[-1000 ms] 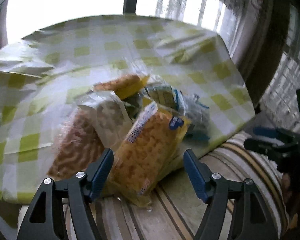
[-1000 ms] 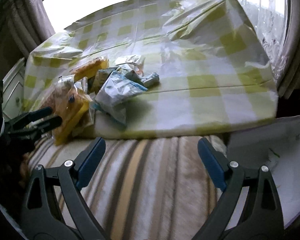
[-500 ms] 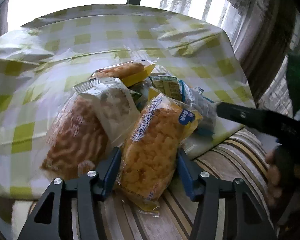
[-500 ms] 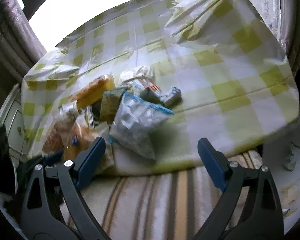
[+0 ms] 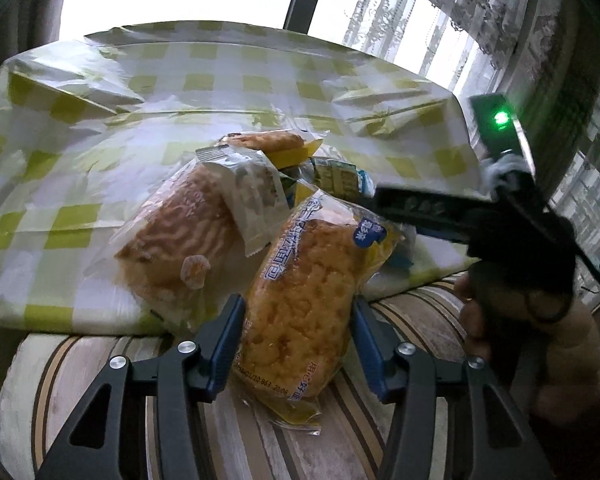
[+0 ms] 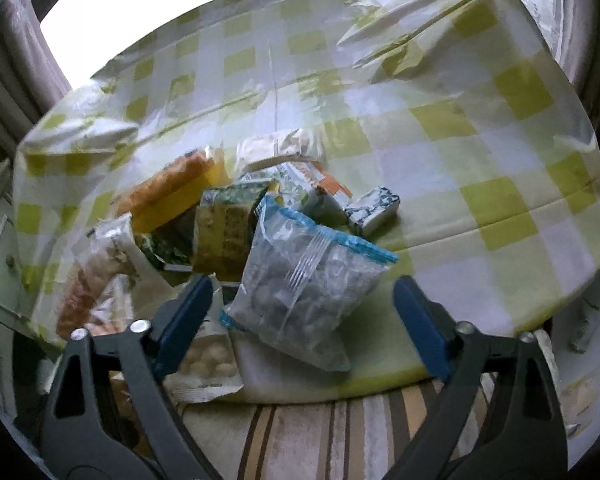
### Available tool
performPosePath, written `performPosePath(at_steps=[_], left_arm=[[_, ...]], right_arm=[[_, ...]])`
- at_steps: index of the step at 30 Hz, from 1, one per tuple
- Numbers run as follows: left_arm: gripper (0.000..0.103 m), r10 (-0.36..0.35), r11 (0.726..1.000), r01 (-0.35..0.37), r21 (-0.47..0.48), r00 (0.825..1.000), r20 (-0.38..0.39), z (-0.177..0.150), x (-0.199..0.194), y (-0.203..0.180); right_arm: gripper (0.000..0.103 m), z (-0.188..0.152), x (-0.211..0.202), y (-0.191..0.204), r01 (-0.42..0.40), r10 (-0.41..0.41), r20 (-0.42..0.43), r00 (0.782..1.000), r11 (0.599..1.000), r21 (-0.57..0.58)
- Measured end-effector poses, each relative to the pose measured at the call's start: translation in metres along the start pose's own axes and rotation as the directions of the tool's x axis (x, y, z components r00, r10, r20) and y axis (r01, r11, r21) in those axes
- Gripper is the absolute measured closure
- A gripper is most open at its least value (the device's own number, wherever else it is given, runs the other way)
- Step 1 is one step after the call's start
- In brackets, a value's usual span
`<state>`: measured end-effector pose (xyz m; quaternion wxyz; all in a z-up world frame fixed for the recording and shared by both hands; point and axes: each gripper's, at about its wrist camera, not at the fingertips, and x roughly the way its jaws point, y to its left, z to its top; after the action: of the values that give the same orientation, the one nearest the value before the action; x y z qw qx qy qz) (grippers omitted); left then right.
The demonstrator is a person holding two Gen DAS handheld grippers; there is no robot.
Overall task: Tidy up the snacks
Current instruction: 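Grasp the clear candy bag with the right tool while the left tool grasps the orange bread bag, then carry both bags into the white box and open both tools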
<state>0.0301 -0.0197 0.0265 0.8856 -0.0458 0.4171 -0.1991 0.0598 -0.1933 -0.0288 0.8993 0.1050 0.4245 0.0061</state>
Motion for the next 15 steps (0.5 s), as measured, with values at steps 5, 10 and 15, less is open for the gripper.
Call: performPosePath(at_steps=[5,10,15], left_arm=[[0.05,0.009,1.0,-0.009,-0.008,1.0,0.007,-0.003,-0.003,-0.001],[0.05,0.01,1.0,-0.01,-0.01,1.0,0.019,-0.004,-0.007,-0.005],[0.05,-0.012,1.0,0.012,-0.001,1.0,0.029,-0.002,-0.008,-0.013]], right_arm=[[0.052,-0.003,0.01,-0.004,-0.028,0.028,-0.046,0.999,1.0,0.003],[0.054,-0.012,-0.006,-0.02,-0.062,0.063,-0.027,0.998,0.997,0.037],[0.054,-0.021,-0.038,-0.044,-0.086,0.084,0.031,0.996,0.994,0.069]])
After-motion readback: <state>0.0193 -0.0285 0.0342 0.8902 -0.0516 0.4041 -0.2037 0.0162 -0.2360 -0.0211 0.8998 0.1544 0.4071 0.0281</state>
